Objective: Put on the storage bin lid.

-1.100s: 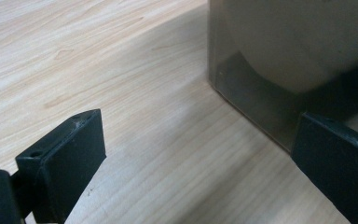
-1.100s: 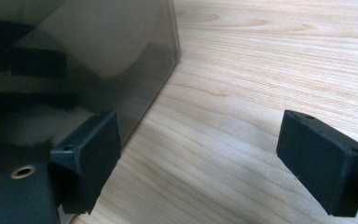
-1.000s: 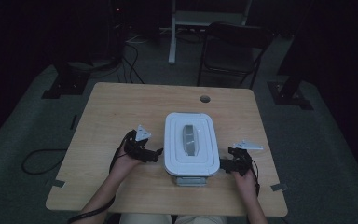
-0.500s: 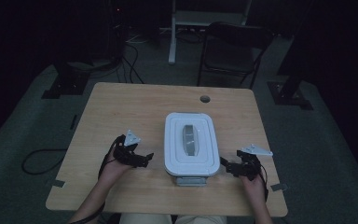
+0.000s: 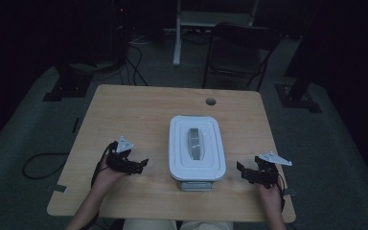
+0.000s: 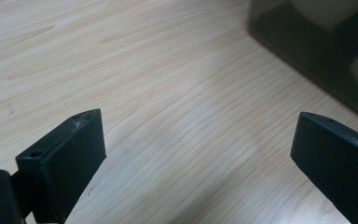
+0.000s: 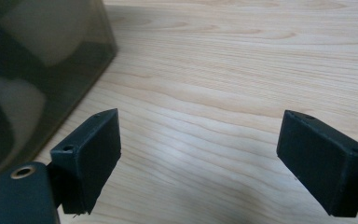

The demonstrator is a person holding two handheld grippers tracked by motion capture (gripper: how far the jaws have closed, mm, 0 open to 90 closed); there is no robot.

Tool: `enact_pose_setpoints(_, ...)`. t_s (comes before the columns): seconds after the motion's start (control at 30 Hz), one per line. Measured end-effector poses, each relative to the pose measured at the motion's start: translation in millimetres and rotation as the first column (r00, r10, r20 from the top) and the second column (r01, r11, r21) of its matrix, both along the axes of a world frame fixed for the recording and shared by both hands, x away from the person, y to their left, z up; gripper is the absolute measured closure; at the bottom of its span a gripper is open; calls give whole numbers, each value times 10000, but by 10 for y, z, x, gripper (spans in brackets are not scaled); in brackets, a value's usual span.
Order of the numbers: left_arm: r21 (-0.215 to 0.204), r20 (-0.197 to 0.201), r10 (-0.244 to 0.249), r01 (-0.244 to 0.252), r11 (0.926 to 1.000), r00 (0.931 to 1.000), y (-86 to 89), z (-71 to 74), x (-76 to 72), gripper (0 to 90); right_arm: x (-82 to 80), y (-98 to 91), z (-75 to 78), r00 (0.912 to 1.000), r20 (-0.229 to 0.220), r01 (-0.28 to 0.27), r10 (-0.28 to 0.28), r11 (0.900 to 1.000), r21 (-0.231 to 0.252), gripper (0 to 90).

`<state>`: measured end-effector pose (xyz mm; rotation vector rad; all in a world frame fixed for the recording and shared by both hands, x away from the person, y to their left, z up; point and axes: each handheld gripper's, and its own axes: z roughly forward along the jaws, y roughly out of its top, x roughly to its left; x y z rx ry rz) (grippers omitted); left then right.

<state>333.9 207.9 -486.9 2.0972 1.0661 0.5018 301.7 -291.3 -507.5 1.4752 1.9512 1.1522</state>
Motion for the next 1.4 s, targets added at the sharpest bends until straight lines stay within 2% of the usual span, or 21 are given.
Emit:
enact_pose_setpoints(0.1, -73, -39, 245, -245, 9997, 9997, 115, -22, -35, 37, -17, -41, 1, 9994, 8, 344, -344, 9993, -177, 133)
enact_pose_setpoints(0.37, -215, -87, 864, -866, 9960, 9962, 397, -52, -195, 37, -90, -139, 12, 9955, 173, 937, -933, 9954, -207, 134)
enact_pose_setpoints(0.7, -340, -113, 1634, -1637, 9859, 9865, 660, -105, -299, 37, -157, -267, -85, 9809, -102, 1939, -1940, 9809, -154, 134)
enact_pose_setpoints(0.77, -484, -74, 1846, -1848, 9816, 9828, 694, -121, -324, 37, -159, -272, -103, 9786, -251, 2032, -2041, 9785, -339, 134)
enact_pose_setpoints(0.9, -498, -68, 2252, -2252, 9730, 9743, 755, -149, -358, 37, -158, -265, -141, 9724, -446, 2250, -2290, 9711, -799, 136)
enact_pose_setpoints(1.0, -594, -51, 2714, -2712, 9607, 9625, 808, -168, -372, 38, -153, -245, -181, 9696, -550, 2326, -2384, 9679, -948, 140)
enact_pose_setpoints(1.07, -595, -129, 2922, -2925, 9544, 9563, 836, -183, -376, 37, -139, -244, -196, 9653, -899, 2351, -2450, 9660, -1076, 141)
enact_pose_setpoints(1.13, -634, -154, 3152, -3155, 9468, 9489, 861, -201, -382, 37, -148, -254, -191, 9610, -787, 2573, -2650, 9616, -959, 140)
enact_pose_setpoints(1.17, -634, -154, 3152, -3155, 9468, 9489, 861, -201, -382, 37, -148, -254, -191, 9610, -787, 2573, -2650, 9616, -959, 140)
enact_pose_setpoints(1.2, -634, -154, 3152, -3155, 9468, 9489, 861, -201, -382, 37, -149, -255, -191, 9567, -752, 2731, -2813, 9564, -1033, 141)
enact_pose_setpoints(1.23, -332, -265, 3315, -3323, 9426, 9431, 893, -246, -373, 37, -134, -259, -198, 9513, -986, 2808, -2919, 9531, -1127, 140)
enact_pose_setpoints(1.3, -254, -352, 3471, -3480, 9371, 9372, 915, -267, -365, 37, -125, -258, -202, 9490, -1075, 2843, -2964, 9518, -1147, 141)
enact_pose_setpoints(1.33, -213, -371, 3492, -3501, 9365, 9363, 925, -277, -362, 38, -124, -258, -202, 9479, -1090, 2870, -2993, 9509, -1155, 140)
enact_pose_setpoints(1.4, -78, -474, 3574, -3582, 9336, 9327, 937, -301, -352, 37, -125, -256, -202, 9407, -1054, 3092, -3225, 9427, -1253, 140)
